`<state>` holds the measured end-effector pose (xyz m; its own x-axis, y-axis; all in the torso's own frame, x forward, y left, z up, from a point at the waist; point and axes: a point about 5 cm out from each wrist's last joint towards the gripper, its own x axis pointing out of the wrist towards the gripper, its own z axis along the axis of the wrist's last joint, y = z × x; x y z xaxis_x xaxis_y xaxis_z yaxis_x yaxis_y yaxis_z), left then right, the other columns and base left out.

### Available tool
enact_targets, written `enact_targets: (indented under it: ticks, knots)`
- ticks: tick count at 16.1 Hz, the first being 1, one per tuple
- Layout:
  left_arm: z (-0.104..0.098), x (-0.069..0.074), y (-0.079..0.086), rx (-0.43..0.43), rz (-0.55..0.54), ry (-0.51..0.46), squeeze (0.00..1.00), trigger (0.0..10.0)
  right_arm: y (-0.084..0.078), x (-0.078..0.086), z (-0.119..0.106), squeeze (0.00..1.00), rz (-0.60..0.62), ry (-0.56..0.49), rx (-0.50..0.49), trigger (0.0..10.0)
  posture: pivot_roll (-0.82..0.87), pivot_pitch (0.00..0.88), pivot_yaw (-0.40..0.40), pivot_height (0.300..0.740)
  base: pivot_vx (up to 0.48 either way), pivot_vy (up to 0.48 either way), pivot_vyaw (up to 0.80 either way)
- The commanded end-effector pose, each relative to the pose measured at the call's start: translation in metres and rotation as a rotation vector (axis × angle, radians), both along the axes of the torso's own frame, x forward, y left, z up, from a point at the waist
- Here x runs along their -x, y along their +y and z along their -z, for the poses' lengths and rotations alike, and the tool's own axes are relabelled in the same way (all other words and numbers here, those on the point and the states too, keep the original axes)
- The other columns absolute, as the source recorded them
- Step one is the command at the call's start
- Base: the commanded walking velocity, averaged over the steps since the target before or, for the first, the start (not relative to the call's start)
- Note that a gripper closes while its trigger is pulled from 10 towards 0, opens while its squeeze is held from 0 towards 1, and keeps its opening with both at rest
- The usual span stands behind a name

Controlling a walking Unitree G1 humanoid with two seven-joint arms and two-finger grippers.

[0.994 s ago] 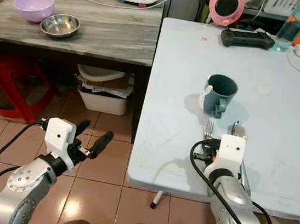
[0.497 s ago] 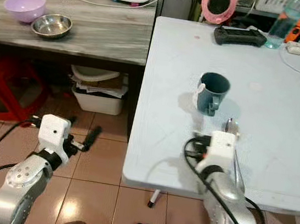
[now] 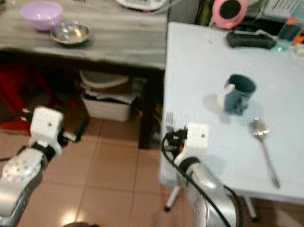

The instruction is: Setting the table

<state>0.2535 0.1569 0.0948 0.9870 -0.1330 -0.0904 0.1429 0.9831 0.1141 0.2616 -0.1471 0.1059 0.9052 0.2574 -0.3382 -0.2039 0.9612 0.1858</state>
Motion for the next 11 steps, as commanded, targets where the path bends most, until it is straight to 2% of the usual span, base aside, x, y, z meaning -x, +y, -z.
enact_targets:
  ticks: [1, 2, 7, 9, 10, 11]
  knots:
    - [0.001, -0.001, -0.004, -0.014, -0.002, -0.010, 0.00, 10.0, -0.012, 0.000, 0.004, 0.00, 0.060, 0.000, 0.012, 0.0, -0.04, 0.053, 0.039, 0.740, 0.000, 0.435, 0.00]
    - [0.001, -0.001, -0.005, -0.019, 0.001, -0.016, 0.00, 10.0, -0.014, -0.001, 0.003, 0.00, 0.067, -0.010, 0.015, 0.0, -0.04, 0.052, 0.040, 0.740, 0.000, 0.424, 0.00]
    - [-0.001, -0.007, -0.009, -0.026, -0.005, -0.038, 0.00, 10.0, -0.017, -0.011, -0.011, 0.00, 0.084, -0.116, 0.027, 0.0, -0.04, 0.049, 0.040, 0.740, 0.304, 0.371, 0.00]
    - [-0.003, -0.010, -0.010, -0.032, -0.007, -0.054, 0.00, 10.0, -0.017, -0.012, -0.014, 0.00, 0.089, -0.151, 0.024, 0.0, -0.04, 0.048, 0.040, 0.740, 0.437, 0.000, 0.00]
    - [-0.004, -0.011, -0.011, -0.029, -0.004, -0.061, 0.00, 10.0, -0.017, -0.013, -0.014, 0.00, 0.093, -0.158, 0.036, 4.4, -0.04, 0.047, 0.039, 0.740, 0.472, 0.000, 0.00]
    - [-0.004, -0.011, -0.011, -0.027, -0.003, -0.061, 0.00, 10.0, -0.017, -0.013, -0.015, 0.00, 0.098, -0.165, 0.033, 10.0, -0.04, 0.047, 0.039, 0.740, 0.480, 0.000, 0.00]
